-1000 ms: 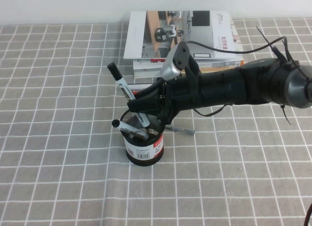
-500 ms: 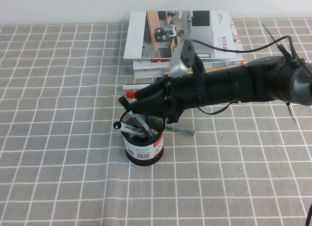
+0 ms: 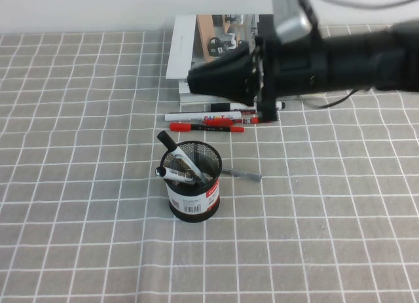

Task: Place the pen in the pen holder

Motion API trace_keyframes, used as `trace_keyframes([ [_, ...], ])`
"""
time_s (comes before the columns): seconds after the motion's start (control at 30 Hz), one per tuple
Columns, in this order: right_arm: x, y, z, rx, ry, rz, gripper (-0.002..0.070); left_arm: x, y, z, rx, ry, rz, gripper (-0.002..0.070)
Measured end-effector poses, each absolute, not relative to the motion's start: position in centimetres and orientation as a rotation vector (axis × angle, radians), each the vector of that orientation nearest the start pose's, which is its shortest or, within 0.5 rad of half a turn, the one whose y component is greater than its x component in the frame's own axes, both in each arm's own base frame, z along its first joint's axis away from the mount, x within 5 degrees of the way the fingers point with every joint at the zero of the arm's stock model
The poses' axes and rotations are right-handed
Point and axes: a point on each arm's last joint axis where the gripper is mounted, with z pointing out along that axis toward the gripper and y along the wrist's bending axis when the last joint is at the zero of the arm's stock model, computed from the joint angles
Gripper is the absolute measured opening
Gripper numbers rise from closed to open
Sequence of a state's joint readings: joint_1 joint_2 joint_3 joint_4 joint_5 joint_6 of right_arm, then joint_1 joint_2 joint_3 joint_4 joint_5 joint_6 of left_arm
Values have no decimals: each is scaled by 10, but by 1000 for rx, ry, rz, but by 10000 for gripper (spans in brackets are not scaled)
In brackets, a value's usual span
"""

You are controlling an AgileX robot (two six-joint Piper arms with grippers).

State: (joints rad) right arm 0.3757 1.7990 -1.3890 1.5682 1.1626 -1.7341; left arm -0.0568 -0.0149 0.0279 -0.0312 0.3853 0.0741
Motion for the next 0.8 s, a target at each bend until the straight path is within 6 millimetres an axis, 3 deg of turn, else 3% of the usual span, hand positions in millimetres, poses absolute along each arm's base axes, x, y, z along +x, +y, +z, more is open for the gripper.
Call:
trace_keyframes([
  [0.13, 295, 200, 360, -1220, 1446, 1046, -8, 52, -4, 170, 104, 1879, -19, -3],
  [0.37, 228, 151, 402, -897, 1477, 753, -10, 52, -4, 170, 104, 1879, -19, -3],
  [0.6, 162, 110, 401, -721, 1438, 622, -11, 52, -4, 170, 104, 1879, -19, -3],
  [0.8, 128, 76, 372, -528, 1467, 468, -12, 52, -4, 170, 104, 1879, -19, -3],
])
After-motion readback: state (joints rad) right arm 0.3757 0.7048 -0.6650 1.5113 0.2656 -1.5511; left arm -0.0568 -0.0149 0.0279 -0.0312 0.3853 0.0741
